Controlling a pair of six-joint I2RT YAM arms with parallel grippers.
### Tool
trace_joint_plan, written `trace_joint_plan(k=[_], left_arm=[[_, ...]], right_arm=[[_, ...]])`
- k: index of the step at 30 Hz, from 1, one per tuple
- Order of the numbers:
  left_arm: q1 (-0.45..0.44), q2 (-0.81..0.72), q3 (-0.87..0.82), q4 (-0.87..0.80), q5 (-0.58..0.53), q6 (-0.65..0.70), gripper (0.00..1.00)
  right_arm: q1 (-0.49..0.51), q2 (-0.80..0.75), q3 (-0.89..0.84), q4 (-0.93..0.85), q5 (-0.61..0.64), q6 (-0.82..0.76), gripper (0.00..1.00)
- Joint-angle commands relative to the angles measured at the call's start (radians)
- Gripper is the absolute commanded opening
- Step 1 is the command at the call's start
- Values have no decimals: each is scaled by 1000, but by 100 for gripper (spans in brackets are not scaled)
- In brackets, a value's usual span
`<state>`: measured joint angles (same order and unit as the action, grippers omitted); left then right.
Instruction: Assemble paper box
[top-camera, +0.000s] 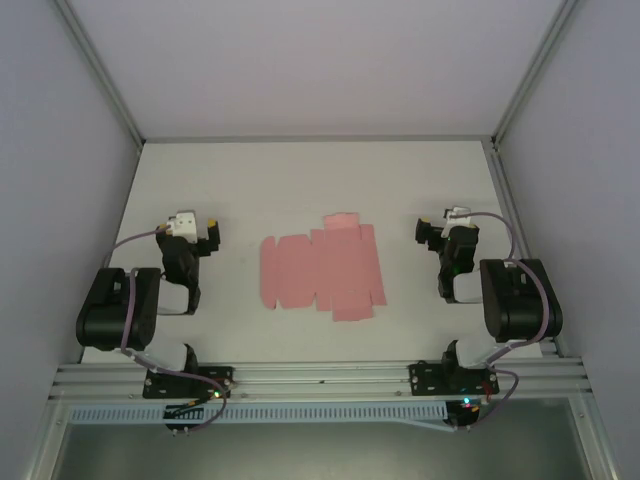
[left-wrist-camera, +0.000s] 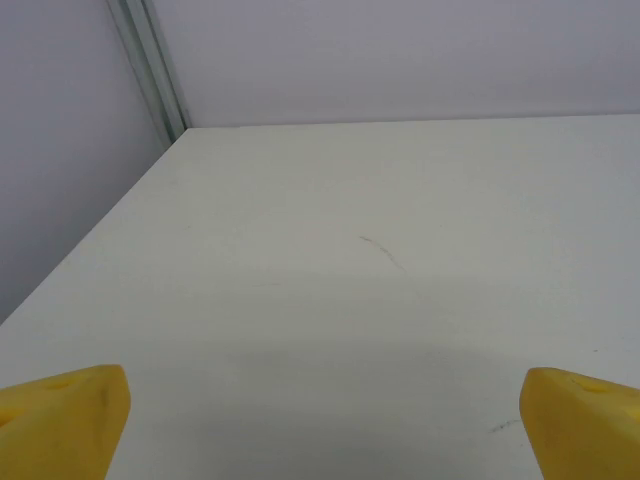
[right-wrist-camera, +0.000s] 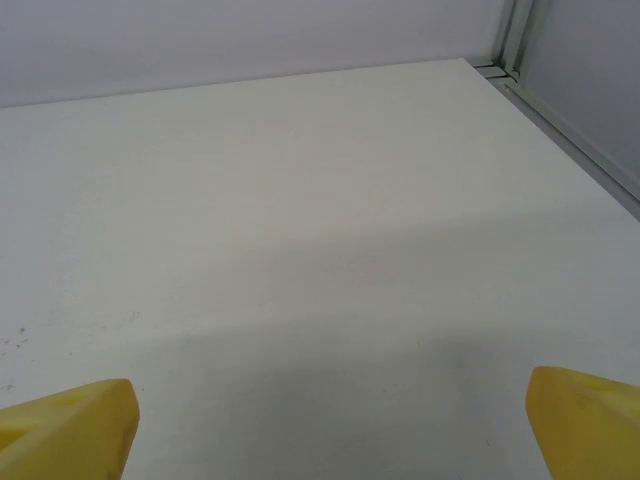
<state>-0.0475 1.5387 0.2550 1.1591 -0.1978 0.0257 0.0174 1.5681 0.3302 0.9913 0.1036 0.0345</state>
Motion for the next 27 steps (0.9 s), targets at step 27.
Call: trace_joint_plan(k=[27], left_arm=[[-1, -78, 65, -129, -40, -10, 100]], right_arm=[[-4, -24, 15, 3, -15, 3, 100]])
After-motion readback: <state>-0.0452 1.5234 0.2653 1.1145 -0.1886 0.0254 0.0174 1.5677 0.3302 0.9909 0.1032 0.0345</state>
